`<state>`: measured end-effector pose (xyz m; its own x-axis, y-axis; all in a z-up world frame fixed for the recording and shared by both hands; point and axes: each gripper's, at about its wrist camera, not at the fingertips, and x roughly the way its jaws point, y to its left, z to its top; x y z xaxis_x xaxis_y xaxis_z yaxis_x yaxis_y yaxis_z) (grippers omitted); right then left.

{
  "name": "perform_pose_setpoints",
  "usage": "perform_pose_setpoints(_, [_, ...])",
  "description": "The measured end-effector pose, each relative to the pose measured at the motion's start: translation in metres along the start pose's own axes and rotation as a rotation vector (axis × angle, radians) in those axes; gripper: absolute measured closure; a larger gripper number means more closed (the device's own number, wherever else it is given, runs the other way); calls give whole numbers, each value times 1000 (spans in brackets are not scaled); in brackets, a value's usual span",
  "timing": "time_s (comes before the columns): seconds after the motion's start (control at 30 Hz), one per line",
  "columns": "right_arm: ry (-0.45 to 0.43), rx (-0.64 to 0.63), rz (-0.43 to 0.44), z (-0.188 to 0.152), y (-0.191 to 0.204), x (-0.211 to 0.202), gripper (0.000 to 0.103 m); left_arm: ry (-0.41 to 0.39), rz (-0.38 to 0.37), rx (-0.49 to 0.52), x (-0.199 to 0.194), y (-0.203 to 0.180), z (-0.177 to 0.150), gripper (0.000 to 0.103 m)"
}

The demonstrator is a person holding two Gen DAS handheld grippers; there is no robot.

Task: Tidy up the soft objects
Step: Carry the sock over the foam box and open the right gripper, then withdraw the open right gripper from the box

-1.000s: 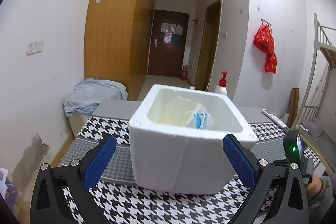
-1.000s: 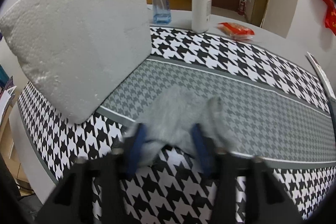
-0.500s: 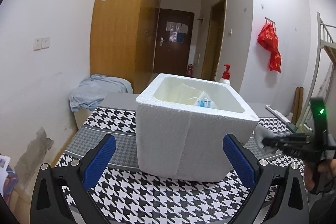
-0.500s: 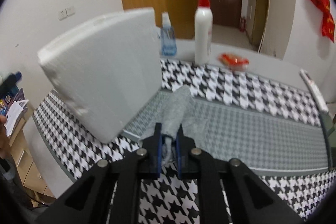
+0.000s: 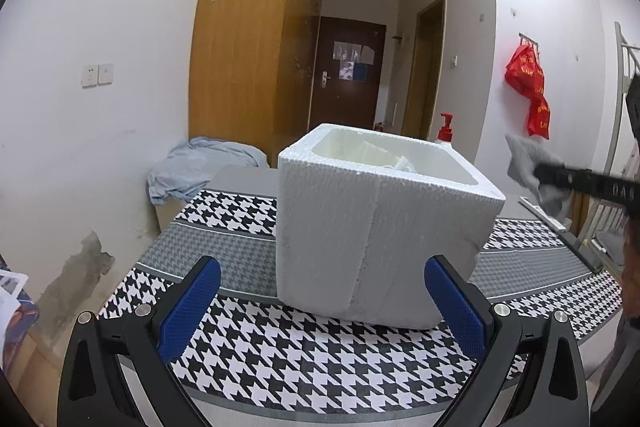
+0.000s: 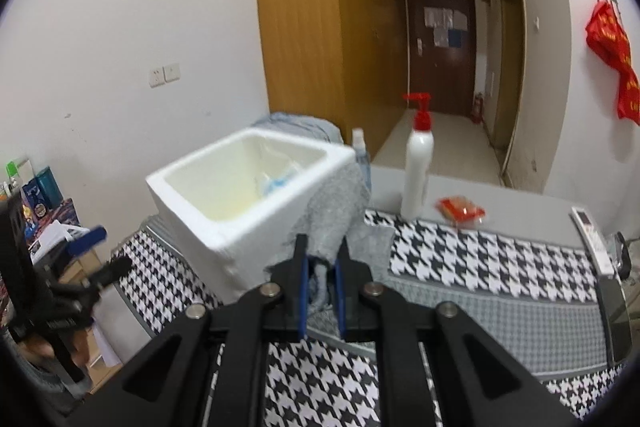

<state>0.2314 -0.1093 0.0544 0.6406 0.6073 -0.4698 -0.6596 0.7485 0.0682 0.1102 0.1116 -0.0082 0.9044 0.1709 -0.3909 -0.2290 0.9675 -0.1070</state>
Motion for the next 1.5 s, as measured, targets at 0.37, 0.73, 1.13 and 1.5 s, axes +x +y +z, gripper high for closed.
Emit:
perform_pose_setpoints(0.37, [-39,-32,61,34,22,13,89,-67,25,-17,-28,1,-13,1])
perform_pose_setpoints(0.73, [-14,-63,104,56,42,30,89,-121,53,-13,-56,7,-21,1])
perform_pose_setpoints(1.13, [49,-35,123,58,51,62,89,-168,72,-41,-86,16,-30,1])
perform_pose_setpoints(1.5, [89,-56,104,56,64,83,70,-174,79,-47,-99,16,-36,1])
